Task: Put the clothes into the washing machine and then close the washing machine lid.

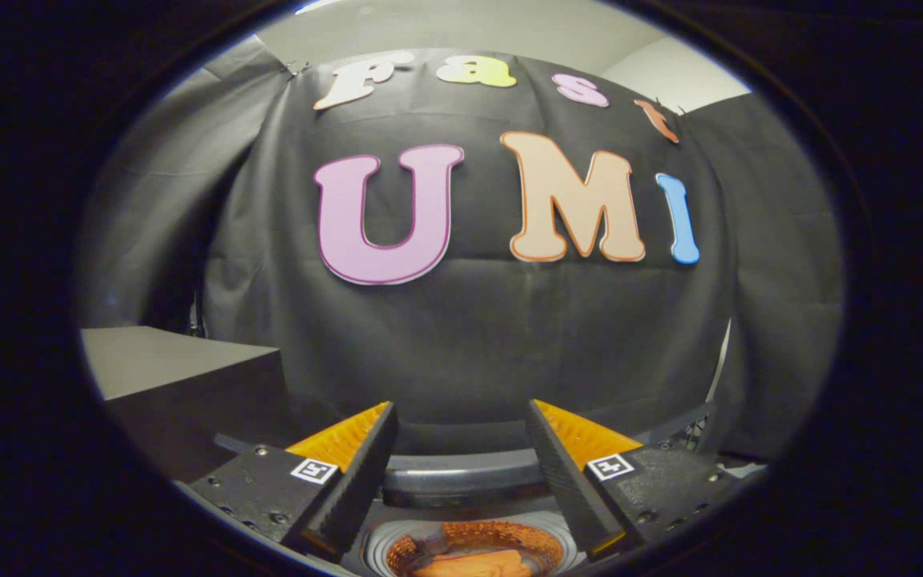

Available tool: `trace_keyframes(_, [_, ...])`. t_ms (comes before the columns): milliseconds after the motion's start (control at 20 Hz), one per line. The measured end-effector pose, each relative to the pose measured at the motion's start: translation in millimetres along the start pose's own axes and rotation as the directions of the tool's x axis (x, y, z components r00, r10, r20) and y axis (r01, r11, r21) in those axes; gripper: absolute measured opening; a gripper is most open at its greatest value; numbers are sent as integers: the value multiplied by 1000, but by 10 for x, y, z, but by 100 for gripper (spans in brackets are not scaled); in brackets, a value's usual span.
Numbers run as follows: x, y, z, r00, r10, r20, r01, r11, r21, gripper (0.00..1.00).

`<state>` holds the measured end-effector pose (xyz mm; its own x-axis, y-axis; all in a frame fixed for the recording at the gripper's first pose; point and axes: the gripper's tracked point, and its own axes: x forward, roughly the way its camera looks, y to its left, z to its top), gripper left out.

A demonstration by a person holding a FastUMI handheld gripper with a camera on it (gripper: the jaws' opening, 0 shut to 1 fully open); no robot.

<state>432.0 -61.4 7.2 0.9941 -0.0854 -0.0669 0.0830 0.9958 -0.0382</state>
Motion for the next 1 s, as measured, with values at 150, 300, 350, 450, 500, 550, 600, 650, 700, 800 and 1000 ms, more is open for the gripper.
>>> trace_keyframes(150, [-53,-27,-415,993,13,-114,-9,999,31,96])
trace_keyframes(300, [-110,-55,-396,997,2,-75,-2,1000,-1,95])
trace_keyframes(350, [-122,-54,-379,998,3,-67,-3,1000,4,95])
trace_keyframes(450, [-147,-56,-396,998,12,-65,-11,1000,25,95])
trace_keyframes(500, [-155,-54,-403,998,18,-67,-15,999,38,95])
trace_keyframes(550, [-160,-61,-405,997,19,-69,-17,999,40,95])
trace_keyframes(600, [-166,-65,-407,997,15,-70,-13,999,35,95])
trace_keyframes(650, [-176,-60,-402,998,14,-68,-12,1000,27,95])
trace_keyframes(700, [-188,-54,-414,998,12,-68,-10,1000,20,95])
trace_keyframes(800, [-194,-53,-407,998,9,-69,-9,1000,10,95])
trace_keyframes(1000, [-261,-61,-378,998,-11,-55,12,1000,14,95])
